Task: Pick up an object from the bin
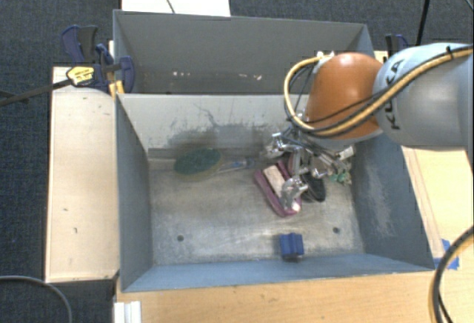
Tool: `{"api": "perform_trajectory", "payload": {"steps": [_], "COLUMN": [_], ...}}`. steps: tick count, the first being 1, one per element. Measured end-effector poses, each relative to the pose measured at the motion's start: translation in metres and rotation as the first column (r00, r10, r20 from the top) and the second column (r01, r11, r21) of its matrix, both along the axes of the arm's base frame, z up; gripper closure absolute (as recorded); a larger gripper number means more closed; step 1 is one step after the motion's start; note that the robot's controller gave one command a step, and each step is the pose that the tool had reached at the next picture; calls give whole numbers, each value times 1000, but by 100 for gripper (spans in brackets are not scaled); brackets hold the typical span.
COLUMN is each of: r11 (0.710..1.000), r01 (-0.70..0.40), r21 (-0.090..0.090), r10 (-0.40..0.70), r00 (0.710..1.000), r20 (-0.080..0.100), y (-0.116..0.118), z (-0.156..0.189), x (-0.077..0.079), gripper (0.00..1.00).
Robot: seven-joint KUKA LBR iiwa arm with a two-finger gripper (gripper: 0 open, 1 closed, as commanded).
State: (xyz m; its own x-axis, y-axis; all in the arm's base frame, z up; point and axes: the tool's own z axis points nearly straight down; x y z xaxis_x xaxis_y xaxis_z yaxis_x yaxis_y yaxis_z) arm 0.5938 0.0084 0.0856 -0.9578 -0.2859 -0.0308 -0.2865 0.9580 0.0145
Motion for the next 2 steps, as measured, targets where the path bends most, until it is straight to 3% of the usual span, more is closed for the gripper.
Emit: {"api": "perform_trajectory", "payload": {"steps": [1, 2], "r11": [999, 999], "r01": [38, 38], "r21": [-21, -20], "r10": [-39, -38], "r00": [999, 999], "r20": [-14, -11], "y": [-1, -8], "z": [59, 9], "x": [-1, 0], "gripper": [0, 0]}}
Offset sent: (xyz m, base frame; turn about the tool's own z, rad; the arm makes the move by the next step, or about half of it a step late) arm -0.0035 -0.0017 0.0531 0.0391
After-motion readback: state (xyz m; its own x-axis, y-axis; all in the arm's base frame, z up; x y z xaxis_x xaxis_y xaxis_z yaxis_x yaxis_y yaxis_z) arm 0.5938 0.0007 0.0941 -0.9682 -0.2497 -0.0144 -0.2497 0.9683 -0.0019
